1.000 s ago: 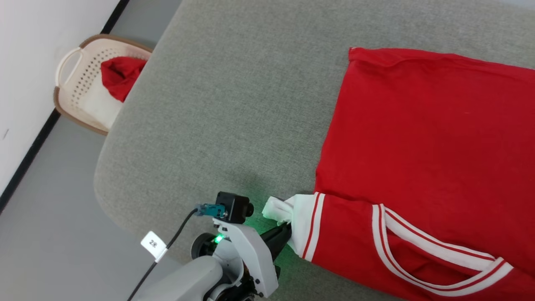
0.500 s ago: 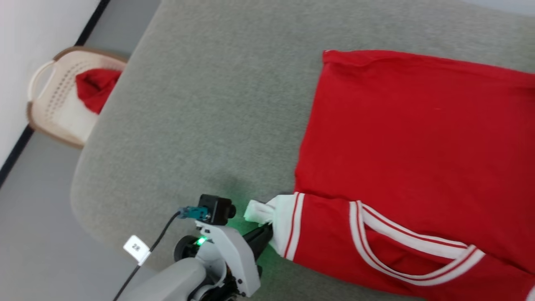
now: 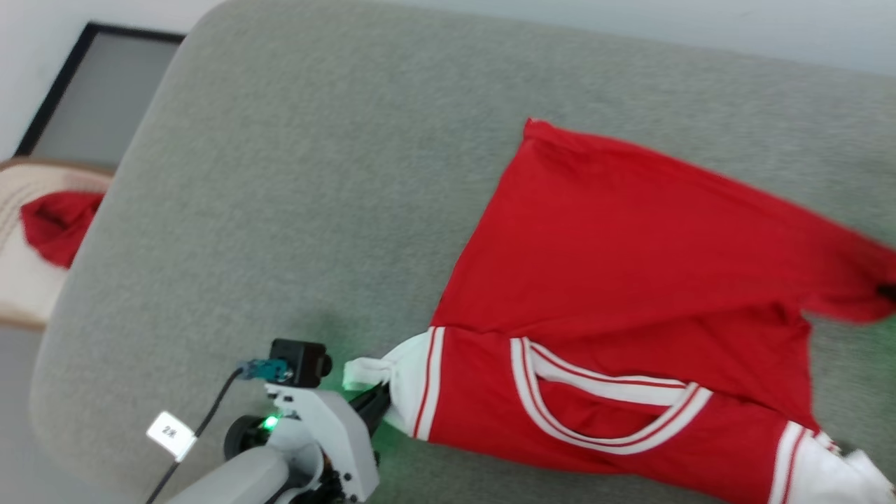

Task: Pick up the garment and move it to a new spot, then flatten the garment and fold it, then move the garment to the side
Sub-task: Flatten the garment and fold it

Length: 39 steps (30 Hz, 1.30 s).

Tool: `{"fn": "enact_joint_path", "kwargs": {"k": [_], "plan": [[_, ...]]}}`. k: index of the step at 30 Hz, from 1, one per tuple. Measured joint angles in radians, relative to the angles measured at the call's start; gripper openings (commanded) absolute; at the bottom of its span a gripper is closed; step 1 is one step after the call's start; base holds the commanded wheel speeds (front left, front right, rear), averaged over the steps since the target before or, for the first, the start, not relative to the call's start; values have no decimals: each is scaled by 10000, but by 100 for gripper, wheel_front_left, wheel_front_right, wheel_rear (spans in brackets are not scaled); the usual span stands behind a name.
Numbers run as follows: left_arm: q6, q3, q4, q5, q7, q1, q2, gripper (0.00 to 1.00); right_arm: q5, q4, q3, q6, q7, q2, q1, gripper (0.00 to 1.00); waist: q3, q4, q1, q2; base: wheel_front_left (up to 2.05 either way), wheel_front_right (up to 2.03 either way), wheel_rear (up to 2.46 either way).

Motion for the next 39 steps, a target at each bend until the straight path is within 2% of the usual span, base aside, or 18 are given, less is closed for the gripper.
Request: {"fn": "enact_joint_path", "kwargs": {"k": [8, 14, 20, 24, 25, 26, 27, 33, 39], "plan": [[514, 111, -500, -142, 119, 388, 625, 0, 669, -1825, -805, 0, -86, 100, 2643, 0, -507, -854, 0, 0, 0, 0, 0], [748, 197, -869, -150, 159, 426, 892, 0, 675, -3072, -1626, 0, -117, 685, 4365, 0, -752, -1410, 0, 0, 0, 0, 0], [863, 222, -1078, -176, 219, 453, 1014, 0, 456, -3653, -2186, 0, -305, 1471, 5365, 0, -855, -1814, 0, 0, 0, 0, 0], [907, 222, -1133, -176, 219, 455, 1034, 0, 280, -3743, -2155, 0, -548, 1689, 5522, 0, -874, -1972, 0, 0, 0, 0, 0], [911, 221, -1133, -176, 221, 461, 1041, 0, 232, -3758, -2107, 0, -575, 1684, 5523, 33, -882, -1999, 0, 0, 0, 0, 0], [936, 221, -1135, -176, 234, 469, 1055, 0, 138, -3787, -2017, 0, -660, 1659, 5531, 91, -896, -2023, 0, 0, 0, 0, 0], [943, 221, -1135, -176, 240, 479, 1066, 0, 65, -3824, -1954, 0, -748, 1641, 5538, 100, -914, -2044, 0, 0, 0, 0, 0], [945, 201, -1141, -217, 240, 603, 1076, 0, 52, -4115, -2044, 0, -639, 1684, 5560, 100, -1100, -2108, 0, 0, 0, 0, 0], [943, 159, -1185, -236, 242, 703, 1037, 0, 59, -5248, -2351, -2, -744, 1697, 5915, 100, -1286, -2024, 0, 0, 0, 0, 0]]}}
